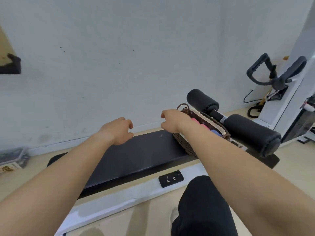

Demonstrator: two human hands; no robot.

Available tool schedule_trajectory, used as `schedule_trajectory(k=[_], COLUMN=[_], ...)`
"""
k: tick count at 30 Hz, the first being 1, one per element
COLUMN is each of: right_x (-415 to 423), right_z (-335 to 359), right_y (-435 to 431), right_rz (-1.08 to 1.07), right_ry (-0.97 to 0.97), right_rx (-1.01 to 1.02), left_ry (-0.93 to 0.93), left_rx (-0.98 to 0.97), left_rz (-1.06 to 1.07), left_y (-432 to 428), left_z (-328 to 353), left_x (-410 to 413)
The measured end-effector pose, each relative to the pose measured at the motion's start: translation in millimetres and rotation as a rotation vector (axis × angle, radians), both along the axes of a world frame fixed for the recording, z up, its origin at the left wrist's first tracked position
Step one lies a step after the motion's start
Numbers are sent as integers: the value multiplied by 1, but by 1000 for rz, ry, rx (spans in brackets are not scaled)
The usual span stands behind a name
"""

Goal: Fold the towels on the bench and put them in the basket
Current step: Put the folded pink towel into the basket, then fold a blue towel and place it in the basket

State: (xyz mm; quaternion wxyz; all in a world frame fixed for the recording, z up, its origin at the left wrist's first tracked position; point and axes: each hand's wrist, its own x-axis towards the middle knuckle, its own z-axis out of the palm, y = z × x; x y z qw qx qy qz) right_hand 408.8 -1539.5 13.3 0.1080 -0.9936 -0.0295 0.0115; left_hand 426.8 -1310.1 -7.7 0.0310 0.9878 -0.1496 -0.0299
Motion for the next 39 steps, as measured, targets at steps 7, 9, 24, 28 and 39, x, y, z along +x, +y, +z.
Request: schedule_trajectory(k=[7, 9, 24, 28, 39], right_x=[7, 22, 259, 270, 240], right_z=[-2, -11, -121, -68, 300], right_y=[47, 58, 174, 205, 316], right_rz=[59, 73, 153, 225, 476], right_ry=[-3, 31, 332, 493, 467], right_rx=[-37, -40, -42, -130, -71], left_ry=[1, 3, 258, 398, 485], left_rx=[-30, -44, -106, -69, -248], left_rz=[74, 87, 243, 295, 639], left_y=[51, 60, 156, 191, 284], left_z=[-3, -10, -112, -65, 284], left_x=[-4, 9, 219, 212, 108])
